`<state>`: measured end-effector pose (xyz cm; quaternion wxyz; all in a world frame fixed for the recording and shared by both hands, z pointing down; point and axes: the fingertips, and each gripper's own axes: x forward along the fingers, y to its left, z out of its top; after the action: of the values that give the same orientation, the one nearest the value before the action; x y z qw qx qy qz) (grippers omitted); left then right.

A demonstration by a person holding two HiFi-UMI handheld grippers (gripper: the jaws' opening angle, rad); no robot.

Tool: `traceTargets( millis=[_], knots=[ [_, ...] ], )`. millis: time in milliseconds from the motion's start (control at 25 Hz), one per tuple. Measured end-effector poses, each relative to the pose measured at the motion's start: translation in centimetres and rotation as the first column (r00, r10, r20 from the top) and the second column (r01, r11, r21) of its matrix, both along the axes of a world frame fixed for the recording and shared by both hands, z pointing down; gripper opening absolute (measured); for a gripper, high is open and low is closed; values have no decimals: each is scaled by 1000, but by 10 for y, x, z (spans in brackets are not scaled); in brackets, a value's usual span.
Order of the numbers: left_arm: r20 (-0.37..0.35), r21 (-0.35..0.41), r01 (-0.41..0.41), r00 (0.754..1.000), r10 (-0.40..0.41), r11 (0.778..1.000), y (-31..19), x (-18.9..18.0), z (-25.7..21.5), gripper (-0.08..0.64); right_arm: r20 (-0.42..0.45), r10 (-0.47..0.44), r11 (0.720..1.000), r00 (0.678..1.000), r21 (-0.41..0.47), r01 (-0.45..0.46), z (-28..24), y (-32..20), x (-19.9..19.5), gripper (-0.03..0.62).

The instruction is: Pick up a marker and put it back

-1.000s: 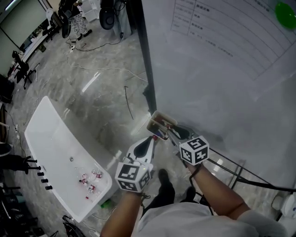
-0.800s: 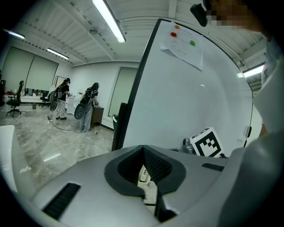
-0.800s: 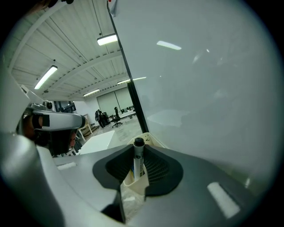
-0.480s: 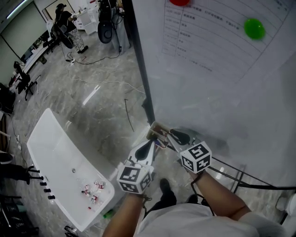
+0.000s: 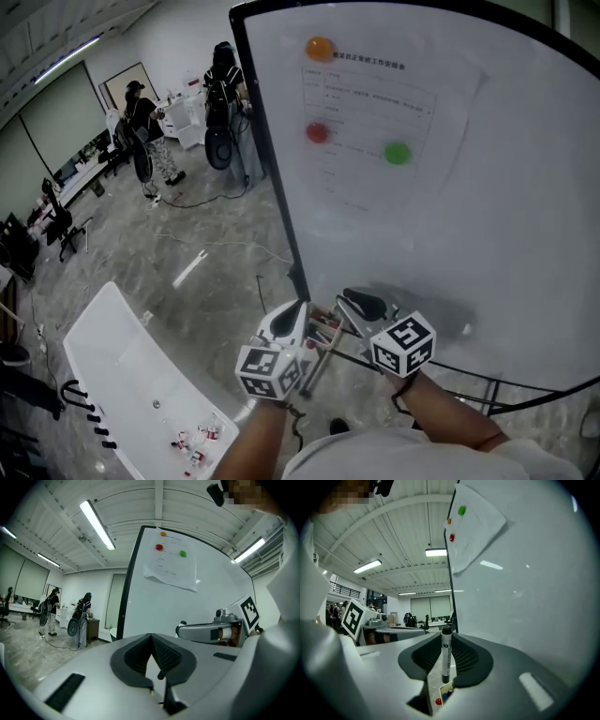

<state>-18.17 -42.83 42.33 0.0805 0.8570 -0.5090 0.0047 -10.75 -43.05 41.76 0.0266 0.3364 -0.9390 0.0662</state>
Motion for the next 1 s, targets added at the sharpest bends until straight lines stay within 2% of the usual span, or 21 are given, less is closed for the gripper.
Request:
traceTargets(
  millis=[240,480,800,1000],
  knots=[
    [-51,24,-28,998,29,999,12,-2,-33,5,38,5,998,999,58,-7,-47,20,1,67],
    [-32,54,-50,998,52,997,19,1,-49,5,41,13,997,999,79,-16,-64,25,0,67],
    [-34,58,-57,998,59,997,11,-3,-49,5,30,9,998,999,64,-11,-59,15,-7,67],
    [-31,54,-54,998,55,997,8,-9,-41,5,1,1,1000,1000,21,-1,-38,10,-17,67]
  ],
)
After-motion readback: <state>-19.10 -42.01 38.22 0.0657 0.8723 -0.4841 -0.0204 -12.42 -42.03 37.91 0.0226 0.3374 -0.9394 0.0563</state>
